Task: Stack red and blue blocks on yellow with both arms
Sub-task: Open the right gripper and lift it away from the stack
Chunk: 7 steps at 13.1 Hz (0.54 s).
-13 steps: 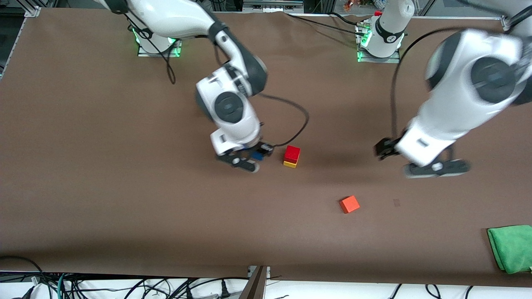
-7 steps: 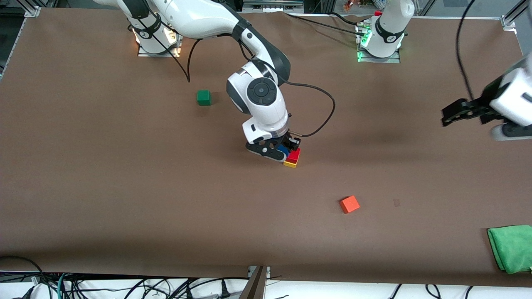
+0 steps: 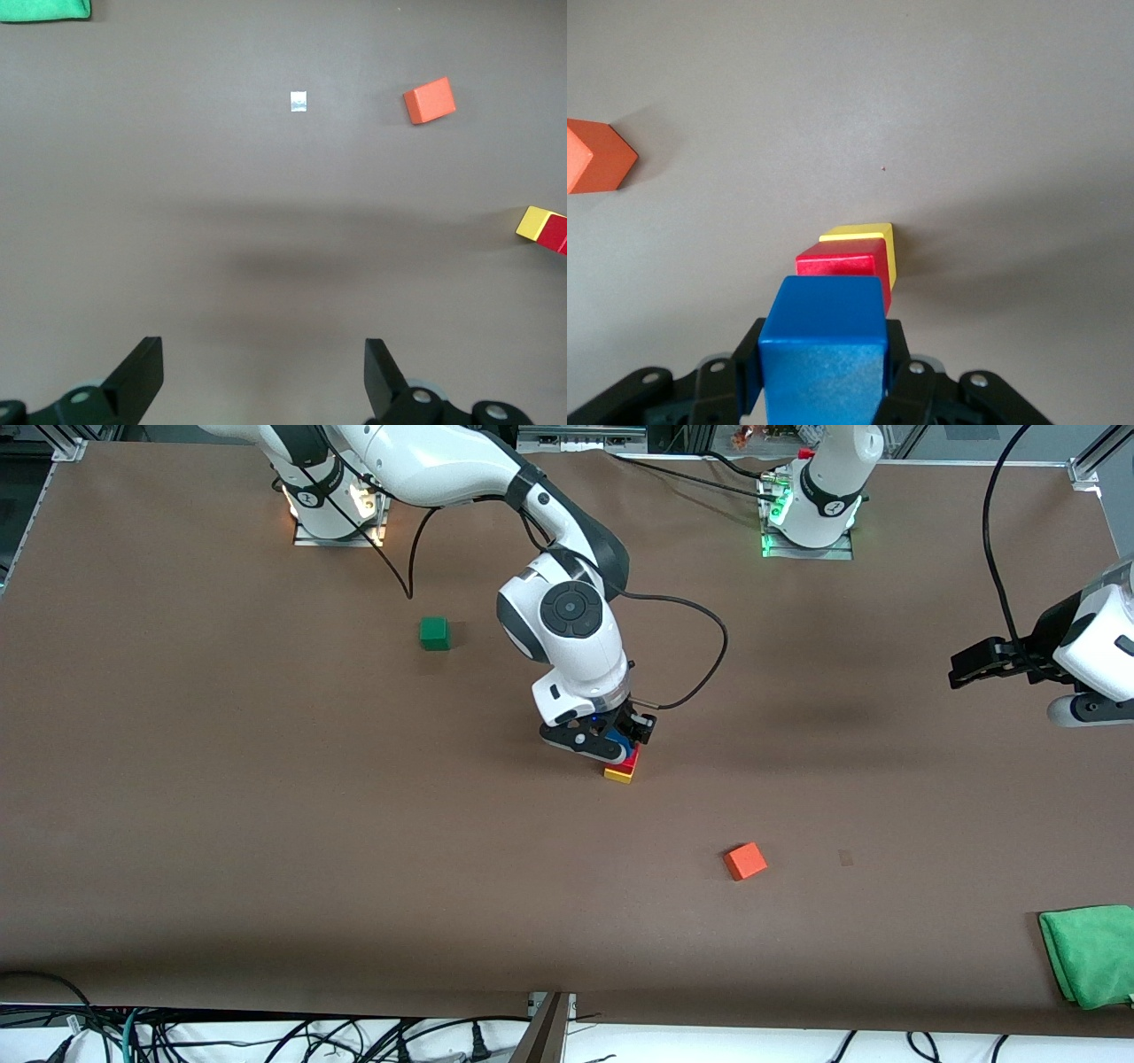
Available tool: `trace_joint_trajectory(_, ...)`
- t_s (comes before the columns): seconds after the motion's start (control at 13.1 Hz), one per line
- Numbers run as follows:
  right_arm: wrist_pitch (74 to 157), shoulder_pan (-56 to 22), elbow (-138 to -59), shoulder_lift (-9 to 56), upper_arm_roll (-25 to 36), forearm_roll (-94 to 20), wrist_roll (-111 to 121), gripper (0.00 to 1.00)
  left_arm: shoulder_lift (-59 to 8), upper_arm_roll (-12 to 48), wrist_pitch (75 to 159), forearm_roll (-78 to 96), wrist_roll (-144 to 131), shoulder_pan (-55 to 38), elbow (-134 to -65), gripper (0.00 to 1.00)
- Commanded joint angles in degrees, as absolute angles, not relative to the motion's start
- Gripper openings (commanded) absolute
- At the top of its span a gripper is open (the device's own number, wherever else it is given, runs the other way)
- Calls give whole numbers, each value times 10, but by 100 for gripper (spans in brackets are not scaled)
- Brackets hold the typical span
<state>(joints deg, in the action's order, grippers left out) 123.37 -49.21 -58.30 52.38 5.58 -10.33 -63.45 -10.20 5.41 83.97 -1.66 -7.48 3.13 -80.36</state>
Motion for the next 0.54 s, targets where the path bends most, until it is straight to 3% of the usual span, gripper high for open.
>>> trace_joint_trajectory(0.0, 1243, -501, -556, 545, 63, -99, -650, 29, -97, 54, 838, -6, -65, 33, -806, 100)
trace_joint_trajectory(0.23, 1257, -501, -556, 551, 63, -99, -650, 33, -98, 54, 839, -6, -65, 32, -804, 100)
trace_joint_trajectory(0.46, 1259, -501, -556, 551, 63, -99, -659, 49, -98, 54, 842, -8, -65, 32, -802, 100)
